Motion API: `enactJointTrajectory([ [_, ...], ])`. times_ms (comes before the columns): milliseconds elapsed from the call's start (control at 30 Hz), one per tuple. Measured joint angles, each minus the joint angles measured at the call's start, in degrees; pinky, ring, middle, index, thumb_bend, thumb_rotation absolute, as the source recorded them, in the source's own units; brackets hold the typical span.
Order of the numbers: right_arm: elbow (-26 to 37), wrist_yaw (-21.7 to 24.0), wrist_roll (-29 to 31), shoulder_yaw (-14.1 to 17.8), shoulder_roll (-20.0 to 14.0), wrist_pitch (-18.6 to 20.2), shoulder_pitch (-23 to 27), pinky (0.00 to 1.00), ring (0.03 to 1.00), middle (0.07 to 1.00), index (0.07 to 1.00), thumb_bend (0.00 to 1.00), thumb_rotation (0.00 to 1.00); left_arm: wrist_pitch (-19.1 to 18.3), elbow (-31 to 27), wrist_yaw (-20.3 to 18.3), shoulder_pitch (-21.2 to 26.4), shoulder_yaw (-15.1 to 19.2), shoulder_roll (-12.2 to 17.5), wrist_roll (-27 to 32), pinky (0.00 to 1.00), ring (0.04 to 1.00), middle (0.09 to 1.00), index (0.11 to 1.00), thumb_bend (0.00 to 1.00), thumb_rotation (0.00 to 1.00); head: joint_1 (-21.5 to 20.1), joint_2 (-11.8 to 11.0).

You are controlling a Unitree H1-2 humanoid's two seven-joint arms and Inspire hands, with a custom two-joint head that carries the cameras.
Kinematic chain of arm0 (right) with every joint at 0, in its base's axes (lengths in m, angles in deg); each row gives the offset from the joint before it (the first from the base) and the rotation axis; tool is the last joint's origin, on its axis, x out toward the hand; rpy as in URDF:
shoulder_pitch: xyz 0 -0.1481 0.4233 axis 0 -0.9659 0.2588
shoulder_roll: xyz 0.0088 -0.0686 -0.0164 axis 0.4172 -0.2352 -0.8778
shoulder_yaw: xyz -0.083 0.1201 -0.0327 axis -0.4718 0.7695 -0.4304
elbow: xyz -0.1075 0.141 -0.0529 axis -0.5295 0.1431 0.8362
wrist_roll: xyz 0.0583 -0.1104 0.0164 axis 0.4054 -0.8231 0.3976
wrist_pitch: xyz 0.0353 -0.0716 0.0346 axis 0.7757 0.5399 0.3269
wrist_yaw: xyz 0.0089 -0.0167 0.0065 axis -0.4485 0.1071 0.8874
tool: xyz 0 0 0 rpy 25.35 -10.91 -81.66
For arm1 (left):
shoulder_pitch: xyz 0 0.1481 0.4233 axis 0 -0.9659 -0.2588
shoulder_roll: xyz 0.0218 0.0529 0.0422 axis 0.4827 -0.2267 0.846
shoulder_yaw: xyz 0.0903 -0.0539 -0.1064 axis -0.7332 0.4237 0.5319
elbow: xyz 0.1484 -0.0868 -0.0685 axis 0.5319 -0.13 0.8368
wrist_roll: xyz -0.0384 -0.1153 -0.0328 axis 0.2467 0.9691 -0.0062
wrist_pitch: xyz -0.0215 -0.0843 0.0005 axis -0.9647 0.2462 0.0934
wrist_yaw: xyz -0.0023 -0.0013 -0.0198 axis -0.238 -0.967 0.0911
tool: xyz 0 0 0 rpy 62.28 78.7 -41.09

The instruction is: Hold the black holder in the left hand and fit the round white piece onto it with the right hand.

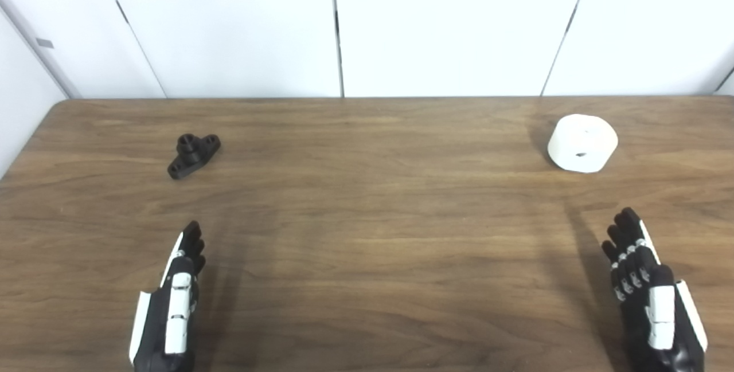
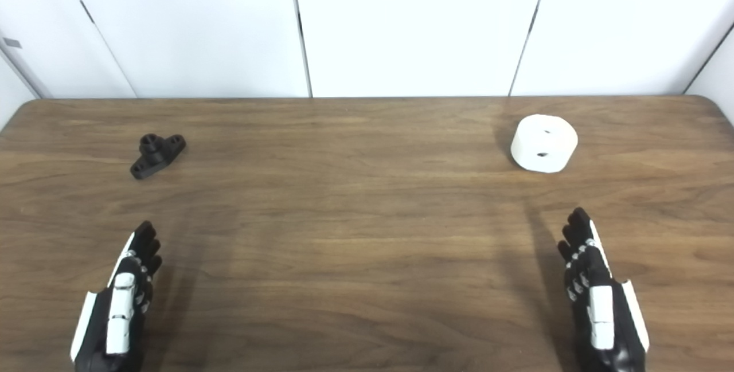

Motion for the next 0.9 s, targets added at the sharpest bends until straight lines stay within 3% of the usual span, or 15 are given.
enactJointTrajectory([
  [300, -0.01, 0.09, -0.14, 0.13, -0.44, 0.04, -0.31, 1.00, 1.000, 1.000, 0.977, 0.62, 1.00, 0.00, -0.15, 0.21, -0.21, -0.90, -0.07, -0.60, 1.00, 0.991, 0.984, 0.965, 0.35, 1.00, 1.40, -0.70],
  [500, -0.39, 0.31, 0.25, 0.56, -1.36, 0.02, -0.47, 1.00, 1.000, 1.000, 0.975, 0.63, 1.00, 0.24, -0.14, 1.39, -0.32, -2.23, -0.20, -2.51, 1.00, 0.985, 0.984, 0.967, 0.30, 1.00, 6.15, -2.37],
  [667, -1.20, 0.57, 1.16, 1.13, -2.24, -0.81, -0.43, 1.00, 1.000, 1.000, 0.990, 0.65, 1.00, 2.80, 1.15, 1.94, -0.31, -3.50, -0.20, -4.26, 1.00, 0.968, 0.966, 0.946, 0.31, 0.95, 11.42, -4.21],
  [800, -1.70, 1.64, 1.38, 1.14, -2.69, -1.34, -0.34, 1.00, 1.000, 1.000, 1.000, 0.73, 1.00, 3.31, 2.11, 2.59, -0.34, -4.30, -0.21, -6.08, 0.97, 0.949, 0.946, 0.927, 0.32, 0.91, 13.27, -5.71],
  [900, -2.26, 1.96, 1.51, 1.47, -3.03, -1.84, -0.18, 1.00, 1.000, 0.996, 0.975, 0.69, 0.98, 3.66, 2.33, 3.66, -0.34, -5.04, -0.23, -7.78, 0.96, 0.944, 0.939, 0.919, 0.34, 0.90, 14.24, -6.68],
])
